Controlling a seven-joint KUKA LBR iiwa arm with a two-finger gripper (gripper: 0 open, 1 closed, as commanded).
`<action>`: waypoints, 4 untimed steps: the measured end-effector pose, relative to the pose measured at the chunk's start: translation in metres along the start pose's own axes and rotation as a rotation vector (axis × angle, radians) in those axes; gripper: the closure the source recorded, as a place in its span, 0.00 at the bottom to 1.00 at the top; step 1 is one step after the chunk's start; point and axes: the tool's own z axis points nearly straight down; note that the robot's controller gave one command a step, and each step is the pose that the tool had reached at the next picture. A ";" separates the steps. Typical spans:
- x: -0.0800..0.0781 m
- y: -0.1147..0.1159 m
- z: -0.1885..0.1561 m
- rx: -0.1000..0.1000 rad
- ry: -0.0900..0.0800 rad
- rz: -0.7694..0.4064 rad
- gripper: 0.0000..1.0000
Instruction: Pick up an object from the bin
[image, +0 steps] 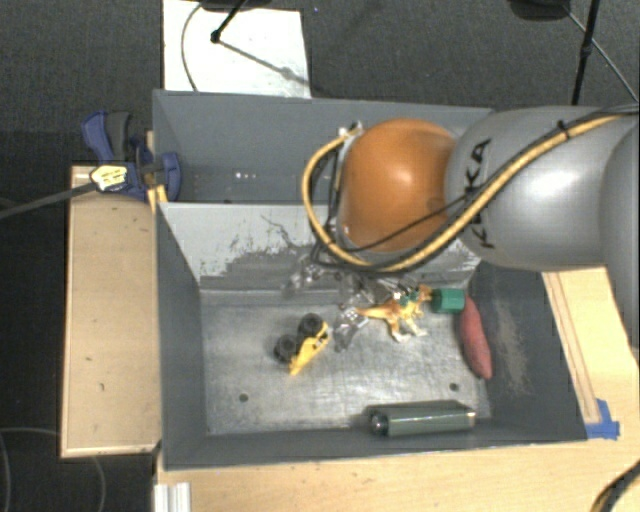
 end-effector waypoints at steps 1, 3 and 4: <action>-0.002 0.000 0.060 0.001 -0.004 -0.134 0.00; -0.003 0.005 0.082 0.002 -0.004 -0.305 1.00; -0.003 0.006 0.081 0.002 -0.004 -0.303 1.00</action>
Offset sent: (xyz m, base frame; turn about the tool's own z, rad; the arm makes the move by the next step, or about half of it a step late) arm -0.0039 0.0057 -0.0866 -0.3103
